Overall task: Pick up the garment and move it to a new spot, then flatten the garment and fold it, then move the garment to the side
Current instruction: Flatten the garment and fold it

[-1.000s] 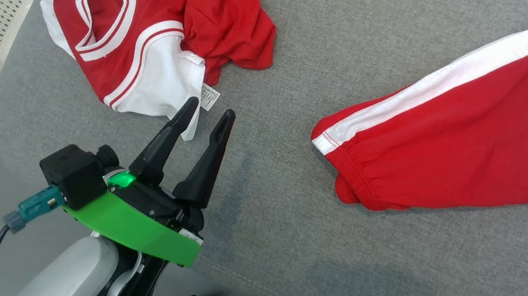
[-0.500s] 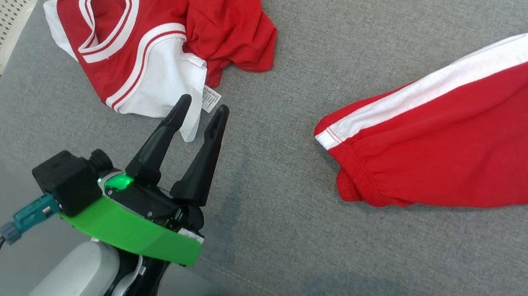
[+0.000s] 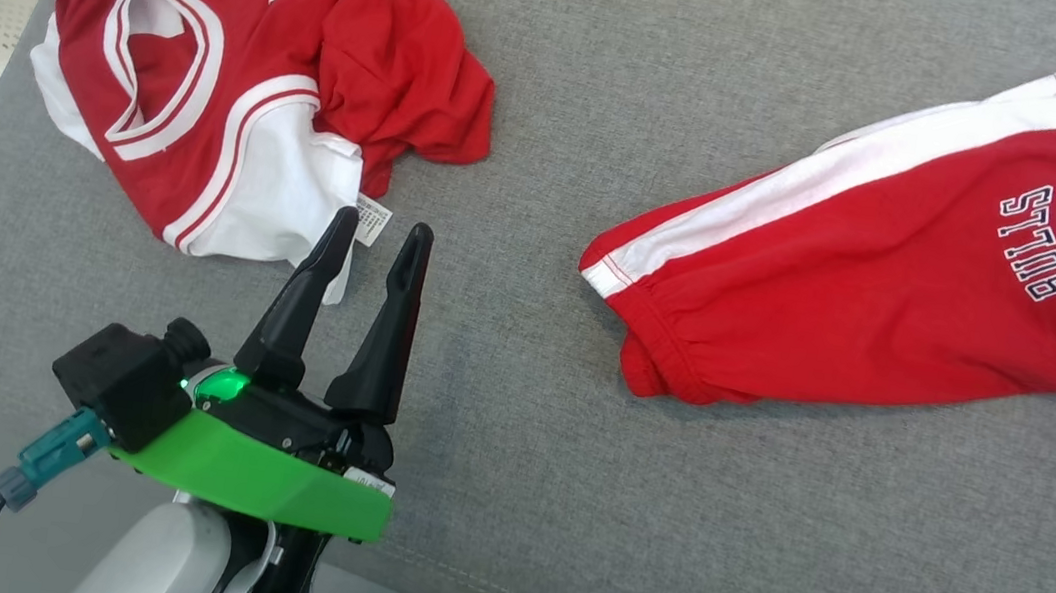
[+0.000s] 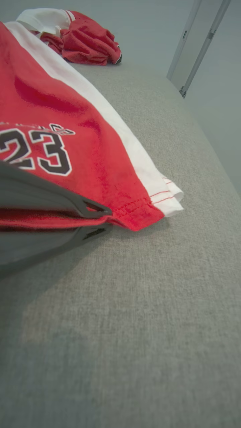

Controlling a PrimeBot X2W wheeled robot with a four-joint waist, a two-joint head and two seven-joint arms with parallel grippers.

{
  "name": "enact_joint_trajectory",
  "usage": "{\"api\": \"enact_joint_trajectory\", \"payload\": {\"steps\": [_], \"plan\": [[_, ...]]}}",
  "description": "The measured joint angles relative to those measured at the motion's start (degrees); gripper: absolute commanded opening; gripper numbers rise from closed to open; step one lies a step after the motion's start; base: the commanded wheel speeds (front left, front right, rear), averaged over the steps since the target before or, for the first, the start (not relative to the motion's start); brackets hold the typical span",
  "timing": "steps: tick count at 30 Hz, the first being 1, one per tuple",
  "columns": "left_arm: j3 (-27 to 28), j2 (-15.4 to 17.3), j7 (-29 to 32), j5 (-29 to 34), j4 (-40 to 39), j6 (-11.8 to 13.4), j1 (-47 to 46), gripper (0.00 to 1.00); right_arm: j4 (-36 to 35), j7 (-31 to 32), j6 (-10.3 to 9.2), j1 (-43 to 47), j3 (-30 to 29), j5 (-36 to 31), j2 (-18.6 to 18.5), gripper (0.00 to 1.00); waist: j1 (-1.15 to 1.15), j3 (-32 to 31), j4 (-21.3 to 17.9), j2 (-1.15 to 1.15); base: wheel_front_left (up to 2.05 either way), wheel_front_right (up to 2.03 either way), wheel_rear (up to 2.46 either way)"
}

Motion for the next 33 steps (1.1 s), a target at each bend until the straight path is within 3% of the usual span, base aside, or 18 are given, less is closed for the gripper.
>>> {"api": "enact_joint_trajectory", "payload": {"steps": [20,27,33], "plan": [[1.2,1.1,0.0,0.9,0.7,-0.3,4.0,1.0,-1.2,-3.6,0.12,12.6,-8.7,9.6,-1.4,0.0,0.0,-6.5,-11.0,0.0,0.0,0.0,0.0],[0.0,1.2,0.0,1.1,0.5,-0.3,4.1,1.0,-9.6,-6.1,1.01,13.2,-9.4,10.3,0.6,0.0,0.0,-7.8,-13.1,0.0,0.0,0.0,0.0],[-0.3,1.2,0.1,1.2,0.3,-0.3,4.1,1.0,-19.3,-6.1,1.07,13.2,-5.5,10.5,4.5,0.0,0.0,-7.9,-13.0,0.0,0.0,0.0,0.0]]}}
